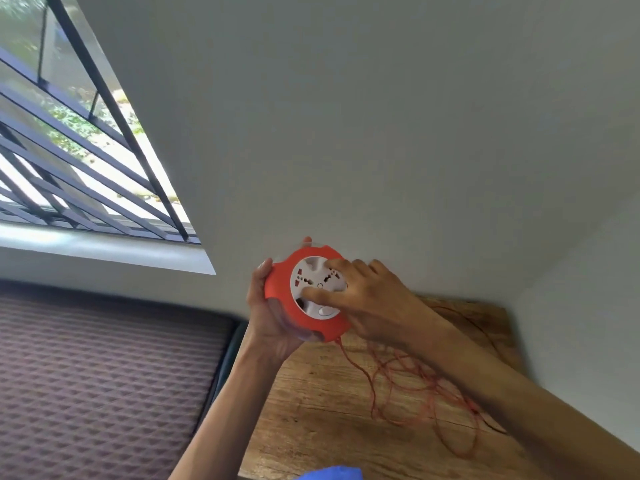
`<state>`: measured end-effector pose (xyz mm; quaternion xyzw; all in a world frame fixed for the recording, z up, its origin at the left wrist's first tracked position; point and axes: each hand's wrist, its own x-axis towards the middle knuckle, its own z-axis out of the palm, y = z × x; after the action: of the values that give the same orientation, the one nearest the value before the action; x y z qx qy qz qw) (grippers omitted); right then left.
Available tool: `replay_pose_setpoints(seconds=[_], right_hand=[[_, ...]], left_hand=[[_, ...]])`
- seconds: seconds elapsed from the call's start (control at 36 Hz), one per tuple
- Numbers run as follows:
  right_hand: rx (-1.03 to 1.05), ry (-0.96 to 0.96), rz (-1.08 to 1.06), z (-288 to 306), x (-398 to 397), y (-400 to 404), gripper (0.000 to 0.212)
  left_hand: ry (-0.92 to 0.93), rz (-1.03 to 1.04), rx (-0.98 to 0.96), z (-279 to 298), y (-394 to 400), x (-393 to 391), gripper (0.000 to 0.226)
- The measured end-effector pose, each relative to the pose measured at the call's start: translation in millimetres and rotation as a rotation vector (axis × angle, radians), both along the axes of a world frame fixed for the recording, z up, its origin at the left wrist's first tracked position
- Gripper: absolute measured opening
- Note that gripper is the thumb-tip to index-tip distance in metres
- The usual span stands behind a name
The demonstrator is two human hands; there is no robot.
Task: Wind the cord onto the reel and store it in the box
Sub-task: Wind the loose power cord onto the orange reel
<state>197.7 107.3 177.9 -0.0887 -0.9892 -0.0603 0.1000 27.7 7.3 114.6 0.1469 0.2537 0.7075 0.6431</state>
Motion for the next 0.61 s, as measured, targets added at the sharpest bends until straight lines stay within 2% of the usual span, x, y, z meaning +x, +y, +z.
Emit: replay_pose_setpoints(seconds=[0.14, 0.28, 0.39, 0.5, 0.56, 0.61], right_hand=[[0.097, -0.016, 0.029, 2.4, -6.2, 18.1, 0.07], [0.174, 0.007, 0.076, -4.4, -8.1, 27.3, 0.092], [0.267, 0.021, 0.158, -3.9, -9.0, 33.6, 0.08], [0.403, 0.04, 0.24, -1.7, -3.3, 48.6, 0.065], [0.333, 0.104, 0.223, -3.1, -1.4, 49.6, 0.055], [0.048, 0.275, 0.054, -5.9, -2.5, 38.5, 0.057]], left_hand=[[0.019, 0.008, -0.031, 7.5, 17.1, -8.1, 0.084], [0.028, -0.058, -0.009, 11.3, 24.9, -13.5, 0.087], [0.085, -0.131, -0.024, 10.4, 33.3, -10.1, 0.082], [0.062, -0.121, -0.044, 5.0, 38.4, -7.6, 0.082], [0.075, -0.112, -0.033, 4.8, 40.4, -4.3, 0.082], [0.099, -0.096, -0.008, 9.2, 42.8, -0.3, 0.085]])
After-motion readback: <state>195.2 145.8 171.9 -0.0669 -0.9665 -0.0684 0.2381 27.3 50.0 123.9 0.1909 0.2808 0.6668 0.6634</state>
